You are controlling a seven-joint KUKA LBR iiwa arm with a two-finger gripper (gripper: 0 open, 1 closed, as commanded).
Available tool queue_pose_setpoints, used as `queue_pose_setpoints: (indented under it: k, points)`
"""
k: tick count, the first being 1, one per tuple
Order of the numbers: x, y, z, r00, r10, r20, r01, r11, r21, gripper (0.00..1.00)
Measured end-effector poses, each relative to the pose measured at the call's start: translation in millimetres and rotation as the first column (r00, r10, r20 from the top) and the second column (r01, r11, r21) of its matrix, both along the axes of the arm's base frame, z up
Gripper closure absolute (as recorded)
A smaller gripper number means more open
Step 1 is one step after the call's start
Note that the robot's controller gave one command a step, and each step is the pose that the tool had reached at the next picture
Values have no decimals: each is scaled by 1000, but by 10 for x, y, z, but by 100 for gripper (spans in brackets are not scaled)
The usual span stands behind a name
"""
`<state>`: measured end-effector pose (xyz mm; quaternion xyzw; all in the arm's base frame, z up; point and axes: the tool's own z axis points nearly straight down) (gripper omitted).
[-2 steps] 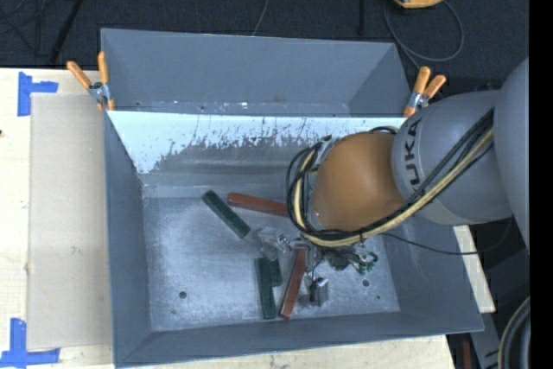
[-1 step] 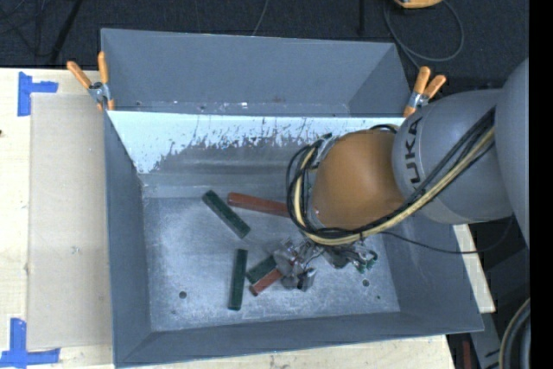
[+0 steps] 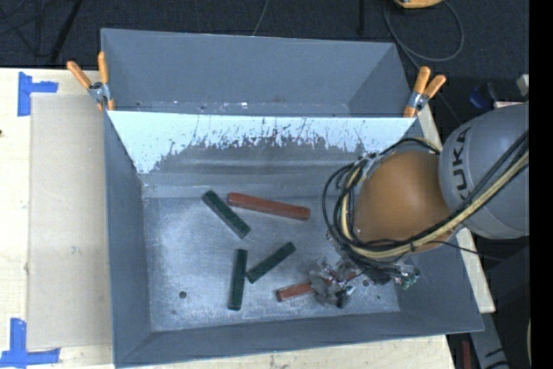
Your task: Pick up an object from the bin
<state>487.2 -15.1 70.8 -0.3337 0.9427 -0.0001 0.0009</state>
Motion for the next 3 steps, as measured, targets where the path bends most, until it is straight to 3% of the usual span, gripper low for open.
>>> queue_pose_setpoints:
  k: [1, 2, 3]
  points:
    - [17, 19, -4, 1000, 2, 5, -2, 1000, 2, 0]
    - [8, 17, -8, 1000, 2, 2, -2, 1000, 1, 100]
    - [6, -26, 1493, 999, -41, 6, 41, 999, 0, 100]
